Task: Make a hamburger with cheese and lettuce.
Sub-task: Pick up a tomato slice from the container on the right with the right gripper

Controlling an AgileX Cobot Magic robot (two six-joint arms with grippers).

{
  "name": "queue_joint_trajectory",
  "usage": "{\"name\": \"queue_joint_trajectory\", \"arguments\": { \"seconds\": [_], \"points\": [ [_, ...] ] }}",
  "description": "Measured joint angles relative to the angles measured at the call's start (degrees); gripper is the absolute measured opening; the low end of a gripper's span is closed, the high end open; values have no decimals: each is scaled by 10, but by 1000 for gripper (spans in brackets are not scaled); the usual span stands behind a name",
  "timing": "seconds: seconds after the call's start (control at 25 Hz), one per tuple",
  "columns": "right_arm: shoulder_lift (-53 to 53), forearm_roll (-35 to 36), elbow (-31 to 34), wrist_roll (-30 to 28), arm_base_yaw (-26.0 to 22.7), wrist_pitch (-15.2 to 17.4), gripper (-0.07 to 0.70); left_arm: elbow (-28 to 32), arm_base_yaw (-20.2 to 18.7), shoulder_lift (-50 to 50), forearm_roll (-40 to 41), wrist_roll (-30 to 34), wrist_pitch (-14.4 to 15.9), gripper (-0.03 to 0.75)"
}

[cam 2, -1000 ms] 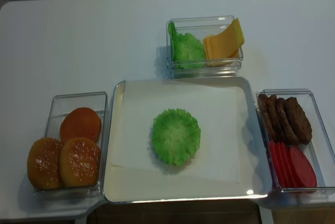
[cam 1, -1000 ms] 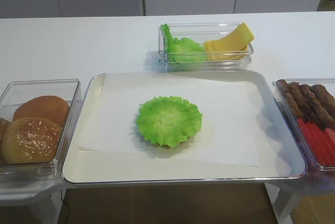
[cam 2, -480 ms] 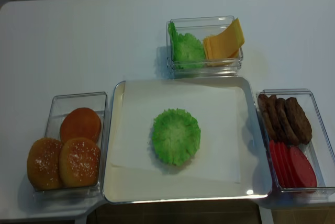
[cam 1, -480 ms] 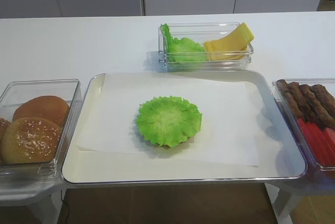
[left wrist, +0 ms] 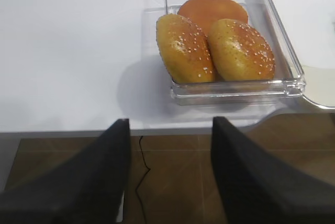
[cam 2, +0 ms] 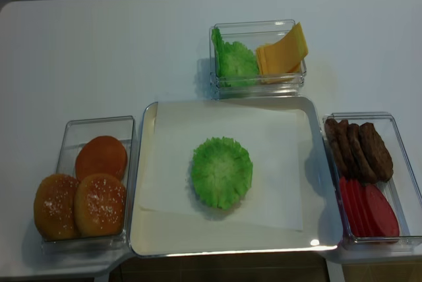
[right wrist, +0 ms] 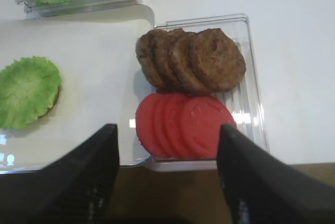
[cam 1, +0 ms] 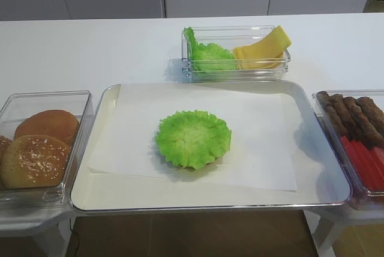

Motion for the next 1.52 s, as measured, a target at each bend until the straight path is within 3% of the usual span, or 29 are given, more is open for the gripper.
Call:
{"name": "queue_joint_trajectory", "arguments": {
  "seconds": [0.24,0.72,1.12,1.32,1.52],
  "points": [
    [84,-13,-36,18,49,-13,442,0,0,0,0,0,0,369],
    [250,-74,-67,53,147,10,422,0,0,0,0,0,0,369],
    [364,-181,-67,147,265,13,408,0,0,0,0,0,0,369],
    [405,-200,-67,173,278,15,404,0,0,0,0,0,0,370],
    [431,-218,-67,180,278,15,343,0,0,0,0,0,0,369]
  ]
}}
